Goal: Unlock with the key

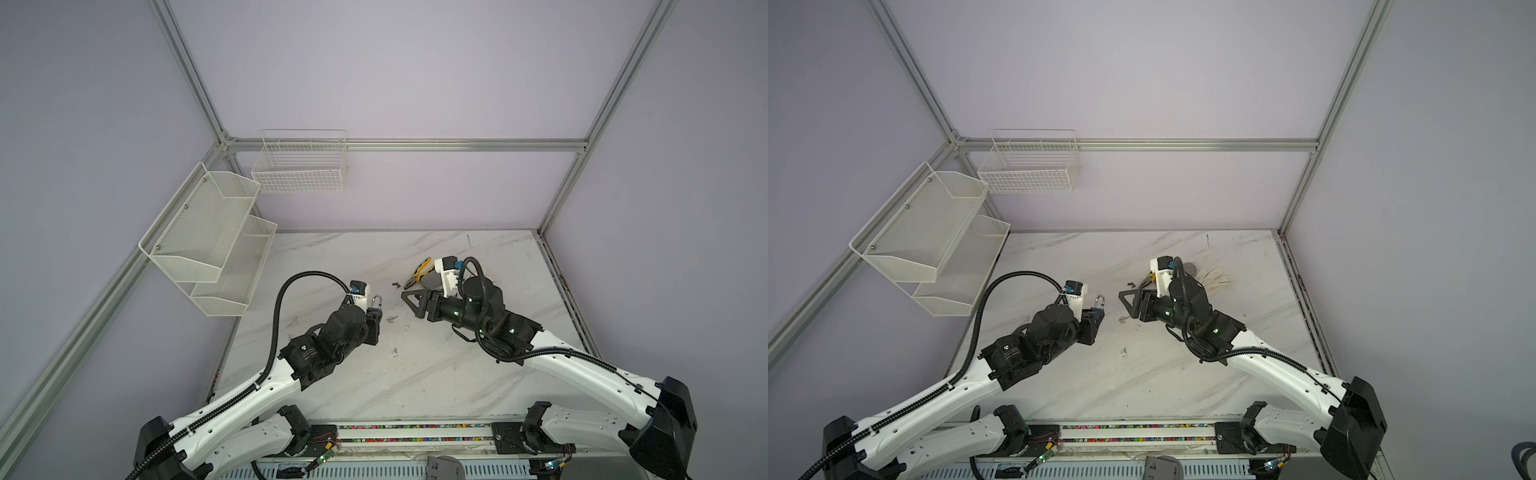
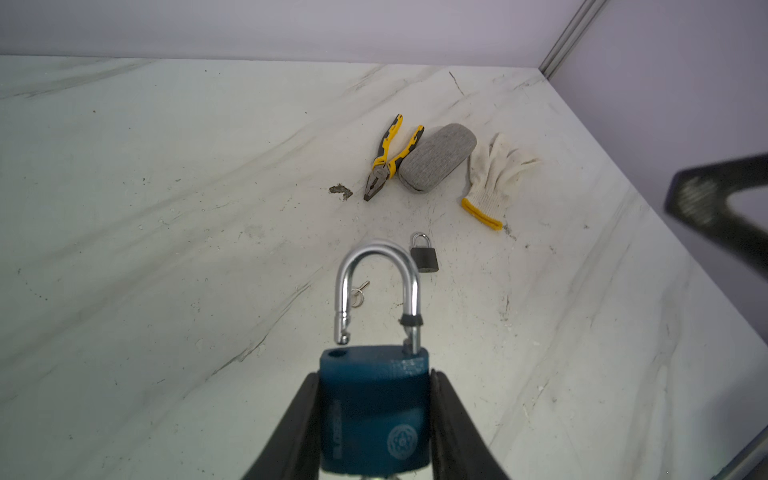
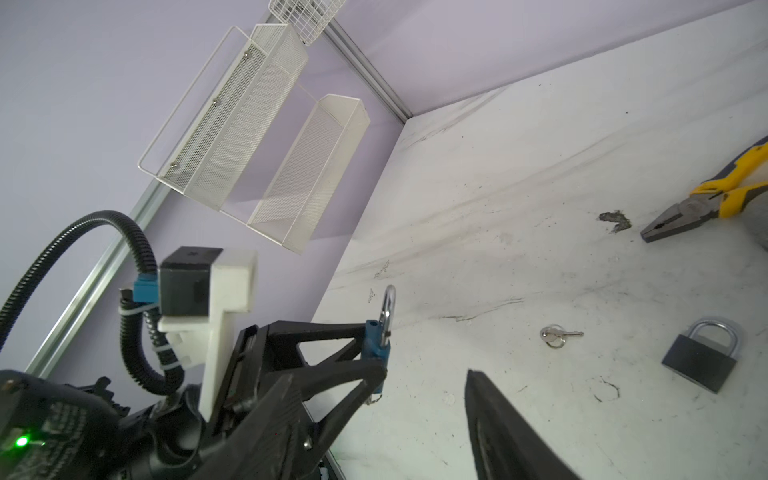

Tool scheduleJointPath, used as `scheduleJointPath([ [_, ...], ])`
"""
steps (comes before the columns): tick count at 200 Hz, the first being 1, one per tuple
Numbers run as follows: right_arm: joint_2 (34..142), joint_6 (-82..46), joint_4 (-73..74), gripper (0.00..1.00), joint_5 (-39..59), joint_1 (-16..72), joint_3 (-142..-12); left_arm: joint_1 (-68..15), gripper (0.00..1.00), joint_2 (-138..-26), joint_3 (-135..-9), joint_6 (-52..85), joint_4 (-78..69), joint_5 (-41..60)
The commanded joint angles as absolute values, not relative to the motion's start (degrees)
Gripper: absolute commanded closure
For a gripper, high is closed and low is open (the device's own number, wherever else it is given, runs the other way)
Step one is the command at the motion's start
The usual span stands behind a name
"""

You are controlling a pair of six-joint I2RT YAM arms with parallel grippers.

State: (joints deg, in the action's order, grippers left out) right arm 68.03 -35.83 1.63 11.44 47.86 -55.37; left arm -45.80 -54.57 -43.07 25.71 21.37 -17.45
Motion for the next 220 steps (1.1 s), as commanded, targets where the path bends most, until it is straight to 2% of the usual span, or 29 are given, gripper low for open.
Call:
scheduleJointPath([
  [1, 70.9, -29.8, -9.2, 0.32, 11.0, 47.6, -60.4, -45.6, 1.00, -52.7, -38.5, 16.2, 11.0, -14.5],
  [64, 81.8, -25.5, -19.0, 0.25, 13.3, 46.4, -72.4, -45.7, 1.00, -53.4, -34.8, 10.3, 3.5, -16.1],
  [130, 92.3, -21.3, -26.3, 0.24, 8.8, 46.3, -82.1, -45.7, 1.00, -51.0, -32.7, 9.5, 2.5, -18.4],
  [220, 98.0, -17.9, -28.6, 0.24, 8.4, 46.3, -87.1, -45.7, 1.00, -52.0, -32.6, 8.5, 2.3, -20.3],
])
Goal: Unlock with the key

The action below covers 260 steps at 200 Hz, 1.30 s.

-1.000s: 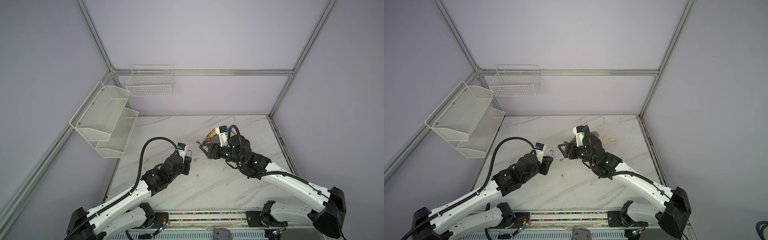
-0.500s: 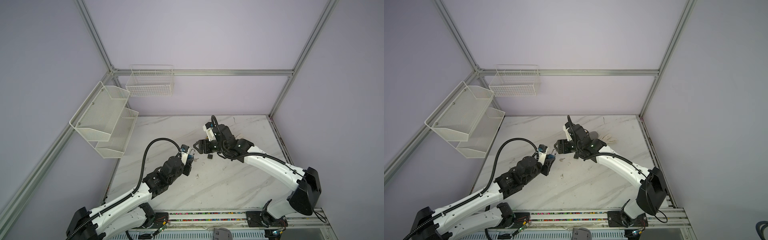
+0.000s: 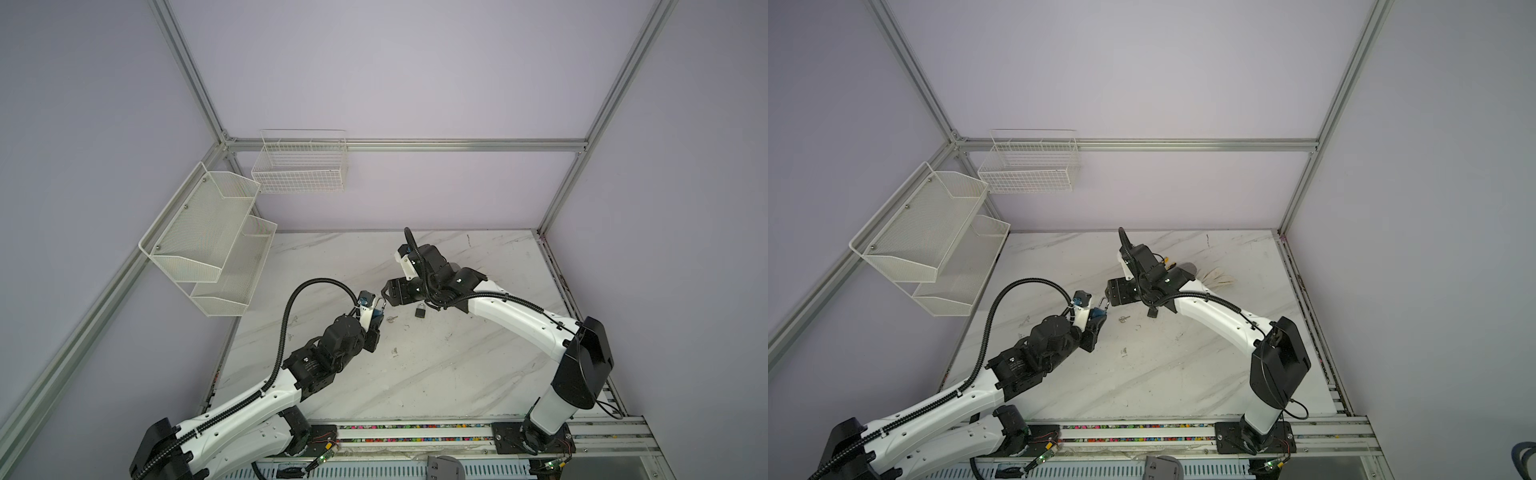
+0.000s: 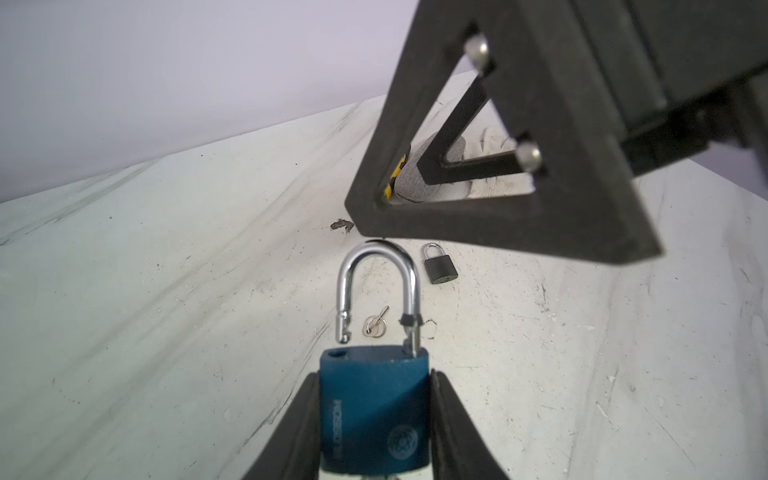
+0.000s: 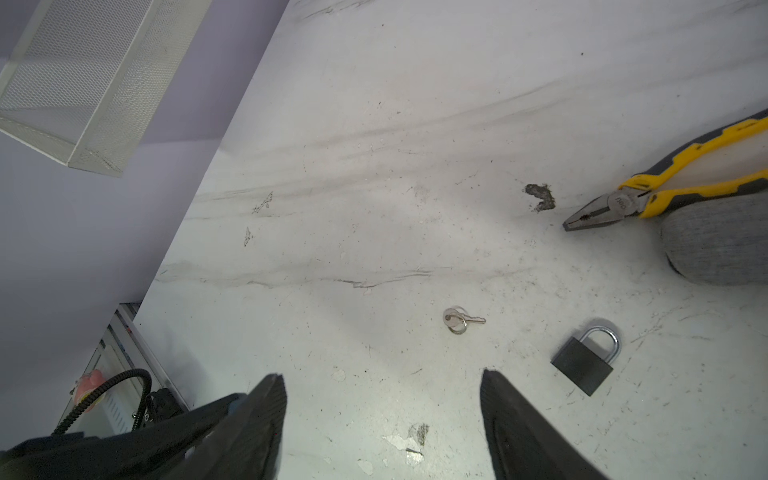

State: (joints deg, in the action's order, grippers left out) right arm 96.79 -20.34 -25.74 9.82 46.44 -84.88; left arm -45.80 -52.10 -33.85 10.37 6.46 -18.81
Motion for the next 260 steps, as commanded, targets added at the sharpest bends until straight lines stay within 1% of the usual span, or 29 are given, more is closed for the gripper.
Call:
scheduleJointPath([
  [1, 98.1, -17.7, -28.6, 0.24, 8.4, 46.3, -87.2, -45.6, 1.00, -52.0, -32.5, 8.5, 2.3, -20.3],
  [24, 97.5, -16.6, -27.3, 0.23, 11.2, 46.3, -87.5, -45.7, 1.00, -52.3, -32.5, 8.0, 1.8, -20.6],
  [62, 98.6, -16.9, -27.3, 0.23, 11.7, 46.4, -88.0, -45.7, 1.00, -52.6, -33.0, 7.9, 1.8, -20.7],
  [123, 101.8, -15.3, -30.9, 0.23, 9.4, 46.4, -90.7, -45.7, 1.00, -52.1, -33.0, 7.6, 1.3, -21.2],
  [168, 102.2, -14.2, -32.6, 0.22, 7.5, 46.4, -91.5, -45.6, 1.00, -51.4, -32.7, 7.2, 1.4, -22.1],
  [260, 101.5, -11.0, -34.7, 0.21, 10.6, 46.1, -91.1, -45.7, 1.00, -49.4, -31.9, 6.5, 0.6, -22.3],
])
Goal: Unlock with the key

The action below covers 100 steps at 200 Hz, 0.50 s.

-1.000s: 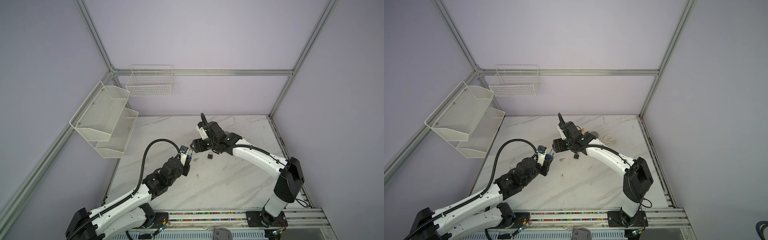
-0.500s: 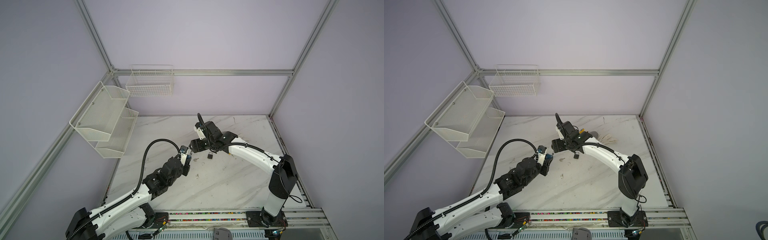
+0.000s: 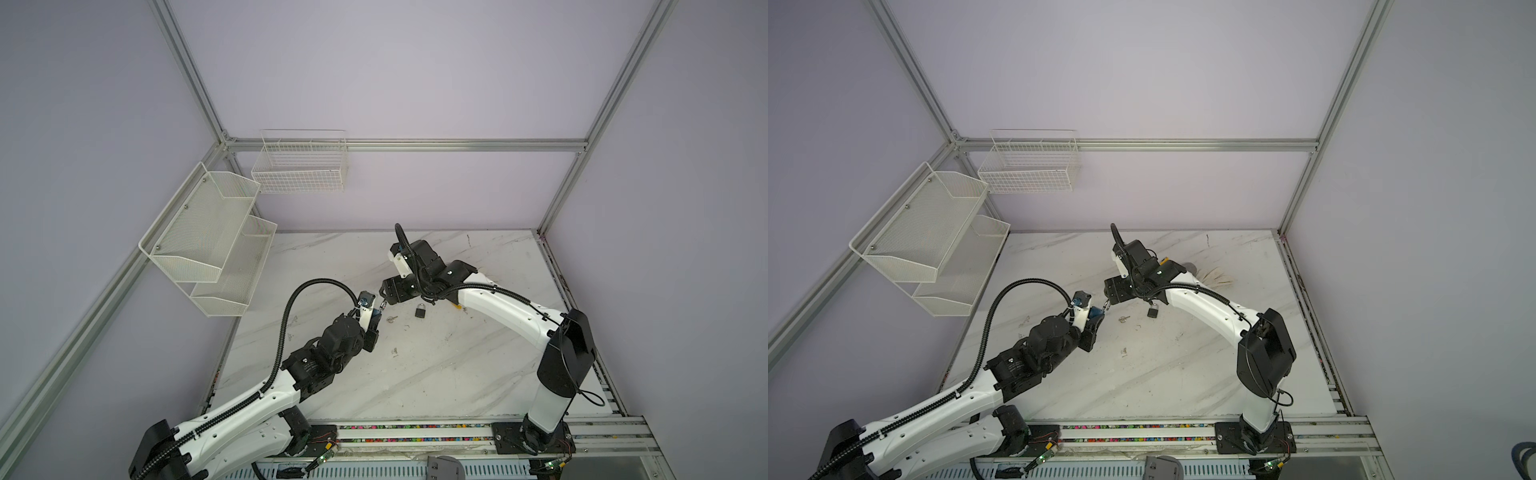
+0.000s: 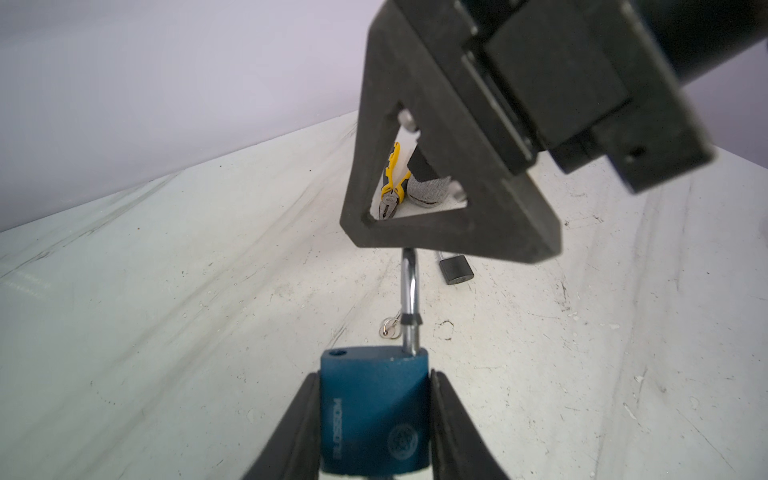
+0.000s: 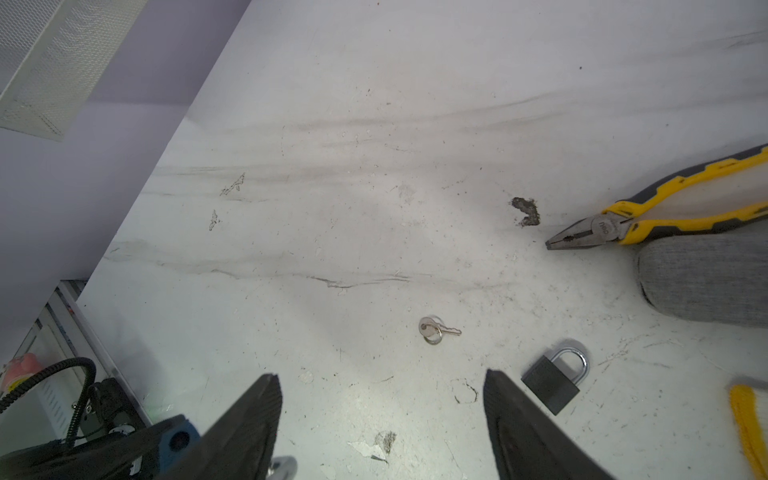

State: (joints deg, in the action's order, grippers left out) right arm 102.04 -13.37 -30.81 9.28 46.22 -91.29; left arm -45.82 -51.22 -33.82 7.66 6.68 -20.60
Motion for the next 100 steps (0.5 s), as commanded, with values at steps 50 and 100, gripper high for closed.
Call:
scheduleJointPath([
  [50, 99.1, -10.3, -34.0, 0.19, 13.5, 45.4, -88.9, -45.7, 1.00, -49.4, -31.8, 6.8, 0.3, -22.3],
  [100, 97.2, -10.2, -32.9, 0.18, 14.7, 43.6, -86.9, -45.7, 1.00, -49.2, -31.7, 7.1, 0.3, -22.2],
])
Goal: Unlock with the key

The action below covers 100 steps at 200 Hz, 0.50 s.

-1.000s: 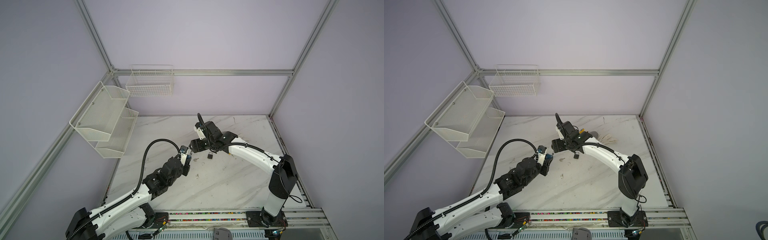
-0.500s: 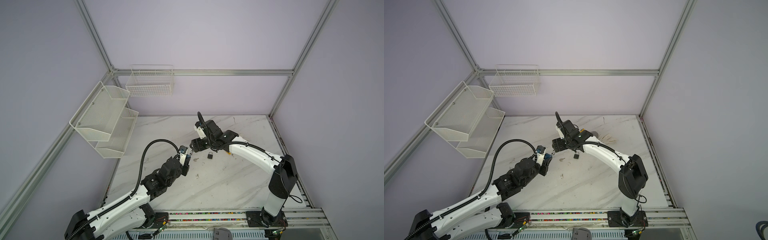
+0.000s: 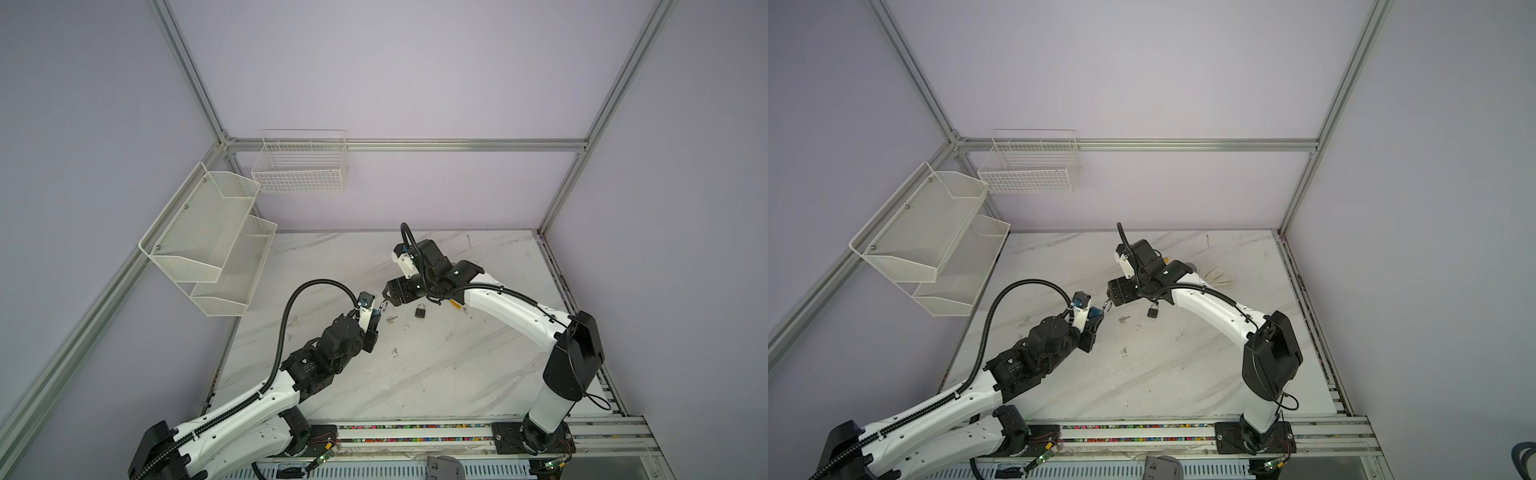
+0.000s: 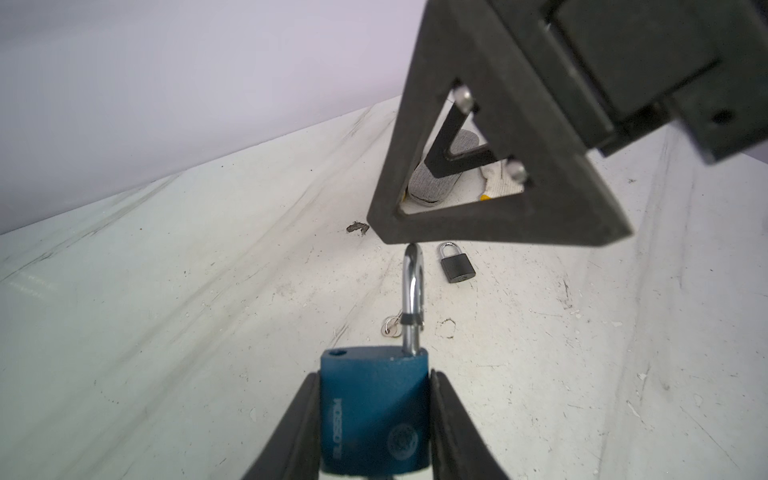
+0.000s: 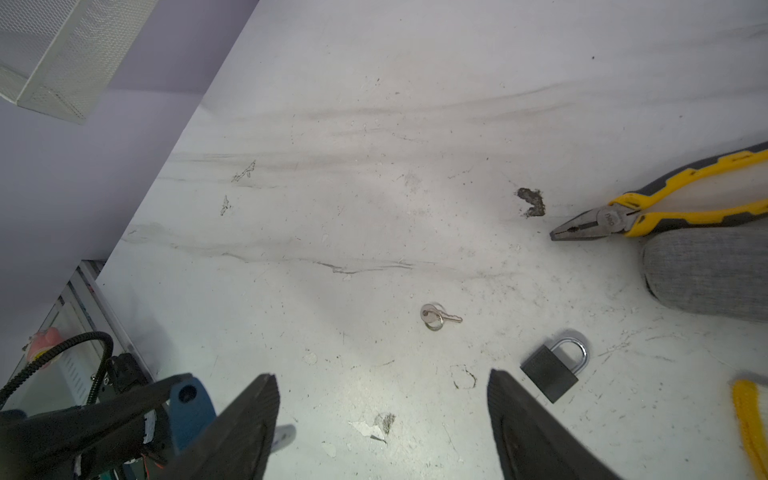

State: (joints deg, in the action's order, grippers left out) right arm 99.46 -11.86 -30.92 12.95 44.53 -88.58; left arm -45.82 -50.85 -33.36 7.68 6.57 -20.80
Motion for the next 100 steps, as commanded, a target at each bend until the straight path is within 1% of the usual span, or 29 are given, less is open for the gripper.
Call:
scheduleJointPath([
  [1, 97.2, -10.2, -32.8, 0.18, 14.8, 43.5, -86.9, -45.7, 1.00, -49.2, -31.7, 7.1, 0.2, -22.1],
  [22, 96.1, -11.8, -29.8, 0.17, 17.8, 41.3, -85.7, -45.7, 1.00, -49.1, -31.6, 6.6, -0.4, -20.2],
  [53, 96.8, -14.3, -25.9, 0.17, 18.2, 40.2, -84.8, -45.7, 1.00, -49.4, -32.1, 6.6, -1.0, -19.8],
  [100, 98.2, -14.8, -20.4, 0.16, 26.7, 39.8, -82.8, -45.7, 1.00, -49.0, -32.5, 6.7, -2.8, -19.1],
])
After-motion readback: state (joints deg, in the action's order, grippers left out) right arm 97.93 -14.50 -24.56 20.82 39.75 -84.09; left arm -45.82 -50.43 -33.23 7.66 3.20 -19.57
